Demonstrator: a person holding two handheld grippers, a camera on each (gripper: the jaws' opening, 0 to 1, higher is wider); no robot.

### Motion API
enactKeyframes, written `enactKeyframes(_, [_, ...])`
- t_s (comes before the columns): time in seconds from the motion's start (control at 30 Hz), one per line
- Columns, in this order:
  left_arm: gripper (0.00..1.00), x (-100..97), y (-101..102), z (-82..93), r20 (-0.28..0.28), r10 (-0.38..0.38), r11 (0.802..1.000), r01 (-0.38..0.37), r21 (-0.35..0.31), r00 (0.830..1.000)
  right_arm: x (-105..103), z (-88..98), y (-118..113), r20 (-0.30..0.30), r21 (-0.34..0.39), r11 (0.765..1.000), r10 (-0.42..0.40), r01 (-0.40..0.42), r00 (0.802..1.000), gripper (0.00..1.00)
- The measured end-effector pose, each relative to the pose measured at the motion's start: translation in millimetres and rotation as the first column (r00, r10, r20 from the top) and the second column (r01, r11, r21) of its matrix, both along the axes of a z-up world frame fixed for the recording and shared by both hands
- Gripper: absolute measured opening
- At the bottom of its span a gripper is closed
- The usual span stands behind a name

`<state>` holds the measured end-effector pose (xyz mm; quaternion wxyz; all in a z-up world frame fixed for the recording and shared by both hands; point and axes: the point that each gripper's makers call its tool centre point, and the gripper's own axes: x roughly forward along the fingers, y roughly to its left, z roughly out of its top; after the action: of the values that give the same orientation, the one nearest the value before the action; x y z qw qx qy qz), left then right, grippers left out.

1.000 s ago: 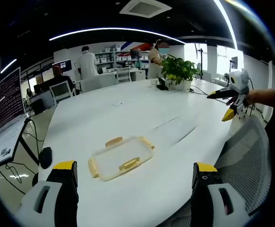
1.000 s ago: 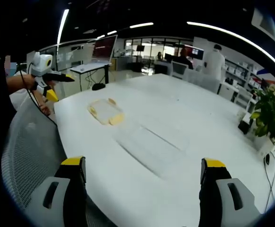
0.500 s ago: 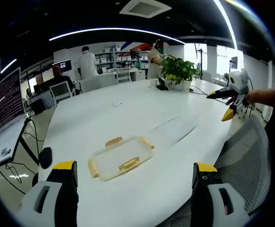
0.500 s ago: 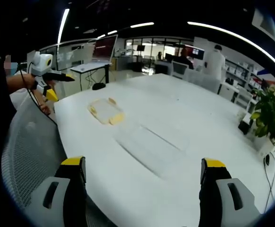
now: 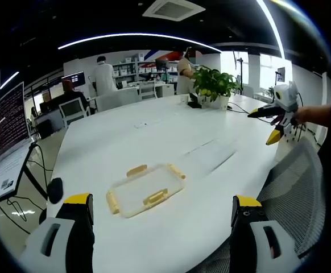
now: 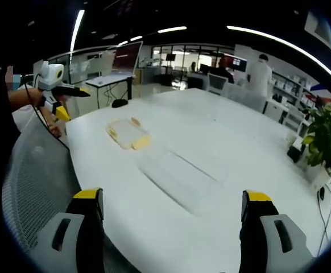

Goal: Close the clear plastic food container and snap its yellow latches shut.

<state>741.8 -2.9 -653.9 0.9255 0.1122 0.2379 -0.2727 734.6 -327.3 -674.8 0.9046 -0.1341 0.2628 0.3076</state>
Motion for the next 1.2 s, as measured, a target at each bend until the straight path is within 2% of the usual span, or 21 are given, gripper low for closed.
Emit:
enactKeyframes(0.9, [0.99, 1.8, -0.3, 1.1, 0.009, 0.006, 0.999, -0.006, -0.032, 1.000, -0.1, -1.6, -2.9, -0.003, 0.003, 1.000, -0.008, 0.008, 1.000, 1.00])
enactKeyframes(1.2, [0.99, 2.3, 0.9, 0.6, 0.012, 0.007, 1.000, -0.007, -0.025, 1.000, 0.2, -1.2, -2.7, -0.002, 0.005, 1.000, -0.010, 0.010, 1.000, 1.00])
